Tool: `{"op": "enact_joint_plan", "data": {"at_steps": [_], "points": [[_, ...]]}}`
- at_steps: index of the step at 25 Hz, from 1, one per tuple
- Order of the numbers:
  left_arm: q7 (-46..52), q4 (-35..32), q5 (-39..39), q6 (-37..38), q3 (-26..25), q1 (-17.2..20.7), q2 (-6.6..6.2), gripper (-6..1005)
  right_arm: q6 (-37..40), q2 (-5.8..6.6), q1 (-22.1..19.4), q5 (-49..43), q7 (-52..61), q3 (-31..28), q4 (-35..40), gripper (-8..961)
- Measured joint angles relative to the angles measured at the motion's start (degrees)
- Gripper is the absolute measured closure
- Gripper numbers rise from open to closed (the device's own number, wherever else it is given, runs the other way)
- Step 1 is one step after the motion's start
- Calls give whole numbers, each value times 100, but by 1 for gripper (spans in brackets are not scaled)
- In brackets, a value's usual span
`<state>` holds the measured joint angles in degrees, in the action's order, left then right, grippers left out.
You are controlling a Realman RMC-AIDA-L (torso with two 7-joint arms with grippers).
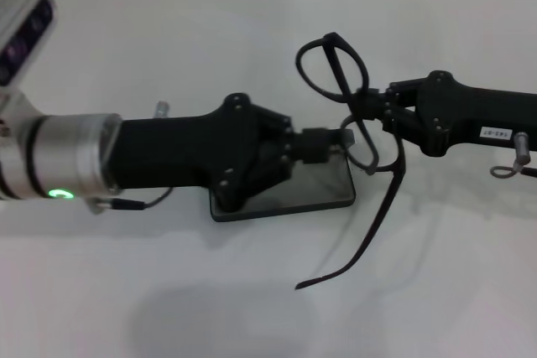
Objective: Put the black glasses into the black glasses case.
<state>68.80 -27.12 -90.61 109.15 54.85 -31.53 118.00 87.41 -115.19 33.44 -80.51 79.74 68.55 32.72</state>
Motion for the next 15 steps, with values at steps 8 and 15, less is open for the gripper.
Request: {"op": "enact_joint_plan", "data": {"at_steps": [8,15], "points": [[358,-76,-686,230,-1,253,-394,995,-341,98,-334,-11,-80,-173,432,890],[165,-83,-1129,-366,-17,754,-296,995,-292,98,-415,23,-20,-568,564,890]]}}
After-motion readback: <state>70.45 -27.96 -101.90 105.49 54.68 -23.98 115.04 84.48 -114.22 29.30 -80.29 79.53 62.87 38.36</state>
